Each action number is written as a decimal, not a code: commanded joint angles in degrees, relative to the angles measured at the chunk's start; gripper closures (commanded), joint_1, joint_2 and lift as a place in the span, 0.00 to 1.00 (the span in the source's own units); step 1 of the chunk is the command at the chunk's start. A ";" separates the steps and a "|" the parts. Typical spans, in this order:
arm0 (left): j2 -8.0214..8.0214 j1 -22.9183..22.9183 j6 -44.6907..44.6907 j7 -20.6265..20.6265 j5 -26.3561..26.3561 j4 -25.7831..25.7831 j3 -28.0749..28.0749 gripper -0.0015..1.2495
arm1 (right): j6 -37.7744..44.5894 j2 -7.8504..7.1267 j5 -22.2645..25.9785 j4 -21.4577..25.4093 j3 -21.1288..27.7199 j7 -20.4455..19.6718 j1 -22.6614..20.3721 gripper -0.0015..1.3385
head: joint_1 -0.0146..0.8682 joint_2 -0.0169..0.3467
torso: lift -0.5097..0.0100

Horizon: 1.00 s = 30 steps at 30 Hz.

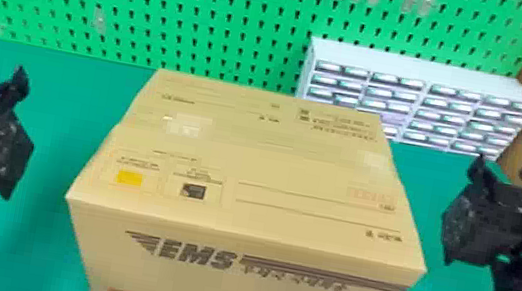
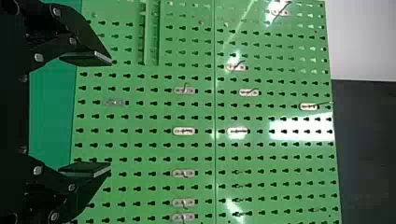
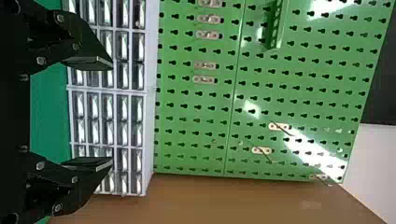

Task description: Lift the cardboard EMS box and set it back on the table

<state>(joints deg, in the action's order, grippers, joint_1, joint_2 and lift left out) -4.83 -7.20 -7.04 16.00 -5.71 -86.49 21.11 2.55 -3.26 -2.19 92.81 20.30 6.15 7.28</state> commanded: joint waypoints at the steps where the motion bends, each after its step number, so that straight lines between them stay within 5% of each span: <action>1: 0.00 0.00 0.00 -0.01 -0.09 0.00 -0.01 0.36 | 0.00 0.10 -0.01 0.00 0.00 0.00 0.02 0.40 | 0.78 0.01 | 0.80; 16: 0.00 0.00 -0.17 -0.09 -0.09 0.62 -0.10 0.36 | -1.67 0.36 -0.36 -0.62 0.35 0.00 0.02 0.40 | 0.78 0.01 | 0.81; 30: -0.18 -0.53 -6.32 0.52 -2.20 8.09 -1.60 0.36 | -18.02 -1.83 8.61 -15.29 -3.25 0.00 0.37 0.40 | 0.78 0.01 | 0.81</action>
<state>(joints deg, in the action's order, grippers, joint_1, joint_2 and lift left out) -4.93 -7.68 -12.89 16.32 -7.62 -79.62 20.16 -11.69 -4.64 5.03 81.40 18.20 6.15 7.19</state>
